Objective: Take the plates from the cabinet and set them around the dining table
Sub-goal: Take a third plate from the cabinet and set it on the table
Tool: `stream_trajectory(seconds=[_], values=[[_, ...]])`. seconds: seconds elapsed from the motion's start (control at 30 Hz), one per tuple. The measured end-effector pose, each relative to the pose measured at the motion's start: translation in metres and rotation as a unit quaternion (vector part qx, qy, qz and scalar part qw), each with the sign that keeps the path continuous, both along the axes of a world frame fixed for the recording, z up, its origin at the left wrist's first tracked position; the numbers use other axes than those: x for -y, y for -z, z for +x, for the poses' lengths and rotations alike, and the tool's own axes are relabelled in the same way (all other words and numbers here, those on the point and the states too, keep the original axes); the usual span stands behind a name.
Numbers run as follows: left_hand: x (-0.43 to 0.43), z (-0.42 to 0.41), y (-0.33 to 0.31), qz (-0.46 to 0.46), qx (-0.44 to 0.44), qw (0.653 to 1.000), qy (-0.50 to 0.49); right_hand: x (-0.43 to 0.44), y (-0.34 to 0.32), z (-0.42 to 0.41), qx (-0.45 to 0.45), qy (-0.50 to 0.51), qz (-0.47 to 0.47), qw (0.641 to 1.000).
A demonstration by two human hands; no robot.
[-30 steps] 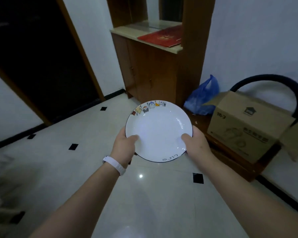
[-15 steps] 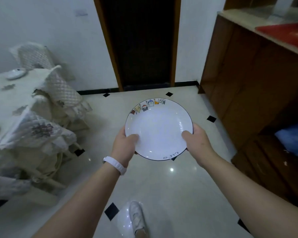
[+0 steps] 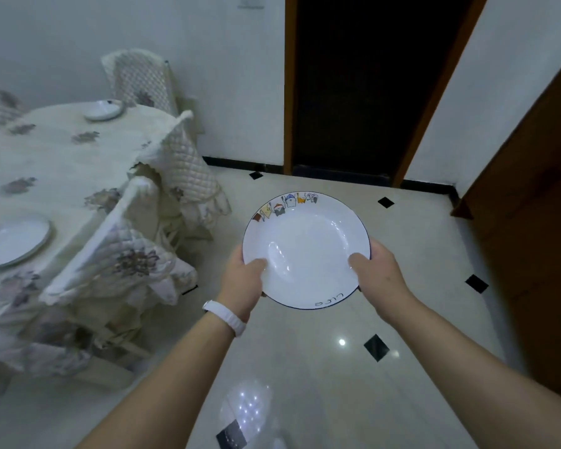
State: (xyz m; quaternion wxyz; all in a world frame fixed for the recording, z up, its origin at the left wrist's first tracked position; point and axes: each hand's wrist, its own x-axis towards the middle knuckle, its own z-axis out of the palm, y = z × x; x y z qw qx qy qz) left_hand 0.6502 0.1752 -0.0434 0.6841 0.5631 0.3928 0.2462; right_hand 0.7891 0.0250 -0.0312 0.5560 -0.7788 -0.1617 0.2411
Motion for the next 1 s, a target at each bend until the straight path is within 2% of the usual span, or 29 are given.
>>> stream_trajectory(seconds=[0.2,0.53,0.77,1.0], values=[[-0.091,0.016,-0.008,0.006,-0.004,1.0,-0.029,-0.097,-0.009,0.024,0.004,-0.033,0.002,0.999],[-0.177,0.069,0.001,-0.009,0.0,0.997,-0.08,-0.198,0.002,0.093,-0.001,-0.09,0.0,0.996],[-0.24,0.163,0.007,-0.025,-0.009,0.994,-0.107,-0.275,0.009,0.193,-0.014,-0.112,0.007,0.994],[-0.313,0.258,-0.02,-0.001,0.0,0.988,-0.156,-0.367,-0.013,0.302,-0.007,-0.16,0.02,0.987]])
